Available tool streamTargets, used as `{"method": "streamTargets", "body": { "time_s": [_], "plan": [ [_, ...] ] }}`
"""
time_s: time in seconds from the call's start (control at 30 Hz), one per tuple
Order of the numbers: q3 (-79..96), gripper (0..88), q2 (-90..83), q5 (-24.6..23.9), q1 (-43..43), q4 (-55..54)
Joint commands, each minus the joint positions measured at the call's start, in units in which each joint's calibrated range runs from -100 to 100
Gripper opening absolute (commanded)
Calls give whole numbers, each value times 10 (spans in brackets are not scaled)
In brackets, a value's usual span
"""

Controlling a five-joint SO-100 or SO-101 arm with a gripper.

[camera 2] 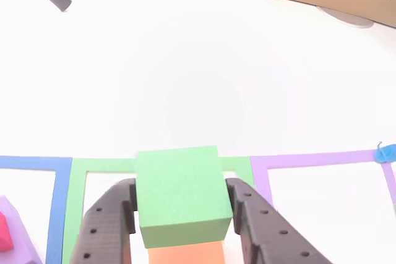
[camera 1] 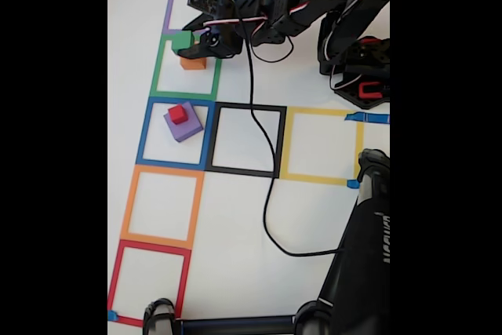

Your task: Tower of hanoi

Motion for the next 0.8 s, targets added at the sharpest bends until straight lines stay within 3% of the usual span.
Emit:
{"method": "streamTargets", "body": {
  "time_s": [0.0,0.3,0.43,0.6,0.77],
  "plan": [
    [-122,96,-111,4,14,227],
    [-541,96,-118,4,51,666],
    [-742,100,-80,4,60,810],
    [-951,101,-27,4,93,950],
    [-991,98,-11,4,151,984]
  ]
}}
